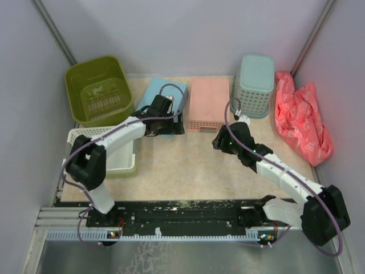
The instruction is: Turn the large container upside down
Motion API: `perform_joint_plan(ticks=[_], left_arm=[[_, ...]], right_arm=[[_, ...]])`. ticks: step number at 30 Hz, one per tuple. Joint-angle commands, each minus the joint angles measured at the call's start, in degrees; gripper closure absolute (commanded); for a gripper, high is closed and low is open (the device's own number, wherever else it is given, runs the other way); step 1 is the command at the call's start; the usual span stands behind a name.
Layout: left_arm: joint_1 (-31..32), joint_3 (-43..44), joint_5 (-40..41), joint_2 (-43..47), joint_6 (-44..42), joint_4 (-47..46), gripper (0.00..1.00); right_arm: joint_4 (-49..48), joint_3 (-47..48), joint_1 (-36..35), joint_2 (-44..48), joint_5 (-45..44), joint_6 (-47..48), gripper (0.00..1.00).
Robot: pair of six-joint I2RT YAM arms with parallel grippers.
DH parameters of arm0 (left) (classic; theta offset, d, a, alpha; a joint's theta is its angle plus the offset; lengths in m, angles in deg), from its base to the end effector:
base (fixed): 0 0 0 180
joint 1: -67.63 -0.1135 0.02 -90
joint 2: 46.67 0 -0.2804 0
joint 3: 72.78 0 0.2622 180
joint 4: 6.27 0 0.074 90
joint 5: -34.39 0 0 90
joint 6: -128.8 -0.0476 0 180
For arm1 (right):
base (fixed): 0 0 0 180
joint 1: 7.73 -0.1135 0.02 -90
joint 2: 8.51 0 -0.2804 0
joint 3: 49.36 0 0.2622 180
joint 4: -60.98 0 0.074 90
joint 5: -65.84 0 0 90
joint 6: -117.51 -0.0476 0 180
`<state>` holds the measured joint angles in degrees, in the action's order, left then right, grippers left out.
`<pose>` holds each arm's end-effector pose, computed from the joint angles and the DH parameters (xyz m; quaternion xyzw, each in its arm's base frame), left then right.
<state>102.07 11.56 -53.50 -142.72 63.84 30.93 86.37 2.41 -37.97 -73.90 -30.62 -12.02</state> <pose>0.3195 -0.2170 0.2475 0.0703 0.9336 -0.1591 0.3132 0.2207 0.1224 0.2303 0.0972 0.8963 0.2041 0.3816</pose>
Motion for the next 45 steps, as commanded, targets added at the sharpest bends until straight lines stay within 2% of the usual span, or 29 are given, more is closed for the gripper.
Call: perform_joint_plan(ticks=[1, 6, 11, 14, 18, 22, 30, 35, 39, 45], left_arm=[[-1.44, 7.27, -5.05, -8.09, -2.05, -2.41, 0.0], [-1.52, 16.81, -11.86, -17.03, -6.74, -7.23, 0.0], [-1.65, 18.62, -21.24, -19.23, -11.83, -15.8, 0.01], [-1.65, 16.4, -23.74, -13.82, -12.91, -17.64, 0.0], [-1.61, 10.72, -22.81, -2.42, -13.38, -18.88, 0.0], [-1.65, 6.85, -18.89, 7.8, -12.63, -13.53, 0.0], [-2.16, -2.9, -11.59, 21.56, -11.15, -3.3, 0.0], [-2.18, -10.1, -12.36, 27.57, -8.77, -2.78, 0.0], [-2.18, -14.0, -11.82, 28.33, -7.6, -4.01, 0.0], [-2.18, -11.14, -8.06, 25.07, -7.65, -2.38, 0.0]], right_arm=[[6.27, 3.01, 0.0, 5.63, -6.27, 3.04, 0.45], [5.12, 3.6, -0.01, 5.9, -6.02, 2.79, 0.44], [3.43, 3.58, 0.0, 3.58, -3.32, 1.84, 0.44], [2.71, 2.77, 0.0, 2.52, -2.68, 1.33, 0.44], [1.23, 2.32, 0.01, -0.94, -3.09, 0.82, 0.4], [-3.97, 5.1, 0.52, -7.9, -2.54, 0.77, 0.39], [-10.81, 23.05, 6.92, -32.41, 2.21, 1.93, 0.39], [-7.13, 37.2, 9.03, -42.01, 0.62, 4.35, 0.41], [-6.28, 38.94, 9.06, -41.02, 0.65, 5.19, 0.41], [-9.84, 21.94, 8.99, -26.65, 5.17, 5.42, 0.41]])
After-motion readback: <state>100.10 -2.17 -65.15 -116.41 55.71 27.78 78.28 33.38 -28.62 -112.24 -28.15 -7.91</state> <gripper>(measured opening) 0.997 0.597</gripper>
